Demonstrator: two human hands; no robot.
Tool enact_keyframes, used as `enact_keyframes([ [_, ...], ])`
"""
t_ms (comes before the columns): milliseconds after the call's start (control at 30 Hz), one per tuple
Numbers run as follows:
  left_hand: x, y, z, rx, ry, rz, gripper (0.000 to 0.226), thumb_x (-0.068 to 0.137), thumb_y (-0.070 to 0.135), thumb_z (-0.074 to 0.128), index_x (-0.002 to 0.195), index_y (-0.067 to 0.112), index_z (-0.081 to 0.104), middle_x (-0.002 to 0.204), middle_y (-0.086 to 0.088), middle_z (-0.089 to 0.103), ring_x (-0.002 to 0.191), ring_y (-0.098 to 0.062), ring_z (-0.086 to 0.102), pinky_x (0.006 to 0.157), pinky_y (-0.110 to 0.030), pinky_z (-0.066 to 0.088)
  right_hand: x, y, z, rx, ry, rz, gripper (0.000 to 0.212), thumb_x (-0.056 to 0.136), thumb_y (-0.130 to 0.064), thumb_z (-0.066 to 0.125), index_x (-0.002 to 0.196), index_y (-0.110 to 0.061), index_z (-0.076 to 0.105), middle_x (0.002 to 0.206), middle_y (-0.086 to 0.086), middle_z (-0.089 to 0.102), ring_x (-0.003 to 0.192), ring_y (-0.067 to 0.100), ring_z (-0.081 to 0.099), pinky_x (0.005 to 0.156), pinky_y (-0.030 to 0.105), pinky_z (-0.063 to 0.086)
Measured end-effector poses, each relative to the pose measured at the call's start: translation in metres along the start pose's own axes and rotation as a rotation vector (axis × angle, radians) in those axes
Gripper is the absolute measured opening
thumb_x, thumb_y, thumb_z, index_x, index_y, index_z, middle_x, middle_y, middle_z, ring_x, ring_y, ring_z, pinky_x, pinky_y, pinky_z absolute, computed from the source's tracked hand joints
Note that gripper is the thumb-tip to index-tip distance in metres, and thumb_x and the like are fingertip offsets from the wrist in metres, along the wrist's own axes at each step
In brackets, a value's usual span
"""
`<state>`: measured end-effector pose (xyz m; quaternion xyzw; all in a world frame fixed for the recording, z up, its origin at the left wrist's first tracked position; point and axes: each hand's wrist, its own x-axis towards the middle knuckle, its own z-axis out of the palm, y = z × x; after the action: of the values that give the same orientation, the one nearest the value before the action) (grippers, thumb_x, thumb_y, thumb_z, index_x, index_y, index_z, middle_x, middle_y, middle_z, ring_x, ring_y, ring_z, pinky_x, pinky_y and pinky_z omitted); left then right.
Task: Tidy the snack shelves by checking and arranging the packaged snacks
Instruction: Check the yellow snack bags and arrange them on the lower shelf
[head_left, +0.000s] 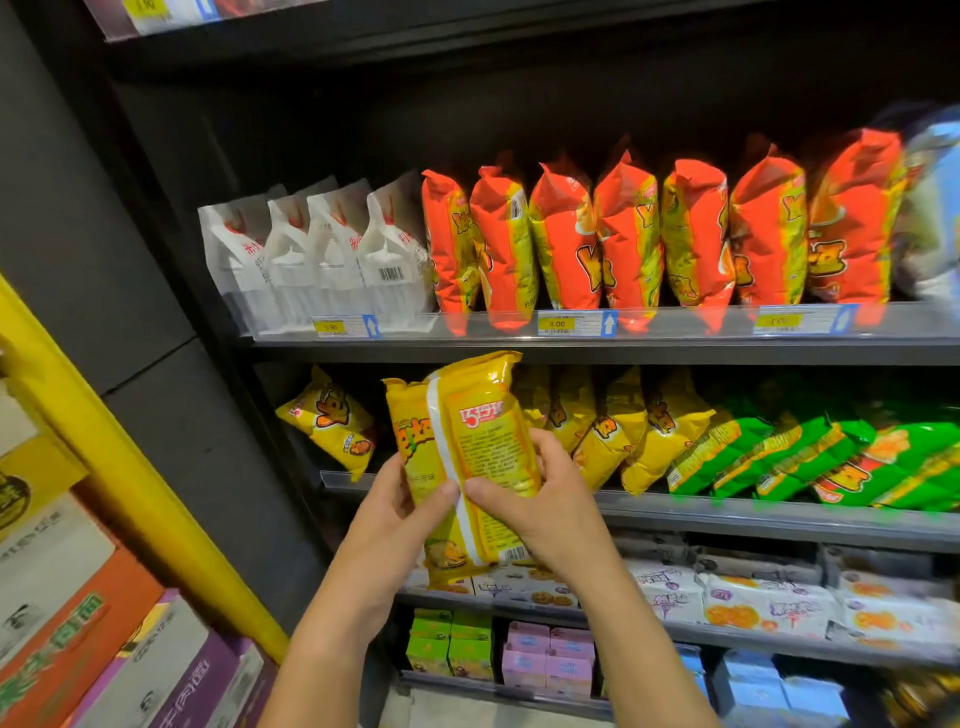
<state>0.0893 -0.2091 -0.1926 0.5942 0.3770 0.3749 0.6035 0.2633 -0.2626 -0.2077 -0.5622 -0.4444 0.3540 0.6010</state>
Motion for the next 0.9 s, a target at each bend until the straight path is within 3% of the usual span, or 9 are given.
enact_keyframes([
  [100, 0.004, -0.004, -0.003, 0.019, 0.073, -0.001, 0.050, 0.100, 0.022, 0.069, 0.147, 0.029, 0.054, 0.123, 0.011, 0.077, 0.116, -0.008, 0.072, 0.095, -0.032, 0.058, 0.000, -0.003, -0.002, -0.113, -0.029, -0.050, 0.084, 0.060, -0.064, 0.090, 0.131, -0.045, 0.050, 0.123, -0.016, 0.067, 0.109, 0.005, 0.068, 0.093, 0.039, 0.061],
  [233, 0.004, -0.005, -0.004, 0.031, 0.100, -0.009, 0.038, 0.102, 0.021, 0.066, 0.135, 0.037, 0.057, 0.117, 0.015, 0.078, 0.111, -0.005, 0.073, 0.082, -0.023, 0.060, -0.001, -0.007, -0.007, -0.206, -0.051, -0.064, 0.086, 0.062, -0.071, 0.084, 0.136, -0.048, 0.045, 0.131, -0.016, 0.058, 0.118, 0.010, 0.062, 0.098, 0.043, 0.059],
  [367, 0.003, -0.002, -0.003, 0.051, 0.117, -0.005, 0.036, 0.099, 0.022, 0.069, 0.129, 0.040, 0.059, 0.117, 0.016, 0.077, 0.111, -0.005, 0.073, 0.088, -0.027, 0.057, 0.000, -0.008, -0.009, -0.178, -0.058, -0.080, 0.067, 0.080, -0.047, 0.088, 0.133, -0.048, 0.046, 0.124, -0.021, 0.060, 0.106, 0.000, 0.065, 0.088, 0.027, 0.060],
  [500, 0.002, 0.001, -0.002, 0.089, 0.120, 0.017, 0.040, 0.095, 0.015, 0.073, 0.122, 0.042, 0.060, 0.111, 0.026, 0.076, 0.107, 0.004, 0.071, 0.074, -0.013, 0.058, 0.000, -0.005, -0.017, -0.104, -0.097, -0.069, 0.063, 0.089, -0.025, 0.084, 0.140, -0.036, 0.049, 0.128, -0.017, 0.065, 0.108, -0.006, 0.066, 0.083, 0.014, 0.055],
  [600, 0.001, 0.002, -0.005, 0.174, 0.099, 0.032, 0.051, 0.090, 0.014, 0.079, 0.127, 0.043, 0.061, 0.115, 0.025, 0.075, 0.111, 0.006, 0.068, 0.078, -0.016, 0.057, 0.002, -0.003, -0.025, -0.064, -0.133, -0.057, 0.059, 0.090, -0.010, 0.082, 0.134, -0.036, 0.052, 0.126, -0.014, 0.069, 0.112, 0.001, 0.069, 0.087, 0.018, 0.057],
  [700, 0.000, 0.003, -0.004, 0.219, 0.093, 0.051, 0.054, 0.085, 0.009, 0.083, 0.127, 0.035, 0.062, 0.115, 0.022, 0.075, 0.111, 0.006, 0.066, 0.096, -0.025, 0.051, 0.004, 0.004, -0.034, -0.052, -0.165, -0.047, 0.060, 0.088, -0.002, 0.081, 0.135, -0.030, 0.055, 0.126, -0.008, 0.072, 0.118, 0.010, 0.069, 0.095, 0.031, 0.060],
  [767, 0.000, 0.002, -0.002, 0.243, 0.088, 0.055, 0.057, 0.084, 0.007, 0.085, 0.126, 0.036, 0.061, 0.117, 0.022, 0.074, 0.112, 0.006, 0.066, 0.104, -0.032, 0.050, 0.003, 0.006, -0.039, -0.039, -0.186, -0.039, 0.059, 0.088, 0.001, 0.081, 0.135, -0.026, 0.056, 0.126, -0.009, 0.073, 0.119, 0.010, 0.069, 0.095, 0.031, 0.059],
  [833, 0.001, 0.002, -0.003, 0.261, 0.067, 0.054, 0.060, 0.082, 0.009, 0.087, 0.125, 0.041, 0.061, 0.120, 0.018, 0.074, 0.117, -0.001, 0.066, 0.107, -0.039, 0.051, 0.003, 0.007, -0.042, -0.019, -0.195, -0.029, 0.059, 0.087, 0.003, 0.080, 0.133, -0.026, 0.057, 0.125, -0.009, 0.074, 0.119, 0.010, 0.069, 0.094, 0.029, 0.059],
  [900, 0.002, 0.001, -0.004, 0.250, 0.046, 0.067, 0.061, 0.078, 0.013, 0.089, 0.124, 0.043, 0.061, 0.124, 0.014, 0.074, 0.121, -0.010, 0.067, 0.107, -0.042, 0.052, 0.005, 0.009, -0.044, -0.001, -0.190, -0.032, 0.062, 0.086, 0.003, 0.082, 0.137, -0.023, 0.057, 0.128, -0.003, 0.073, 0.121, 0.016, 0.069, 0.098, 0.036, 0.059],
])
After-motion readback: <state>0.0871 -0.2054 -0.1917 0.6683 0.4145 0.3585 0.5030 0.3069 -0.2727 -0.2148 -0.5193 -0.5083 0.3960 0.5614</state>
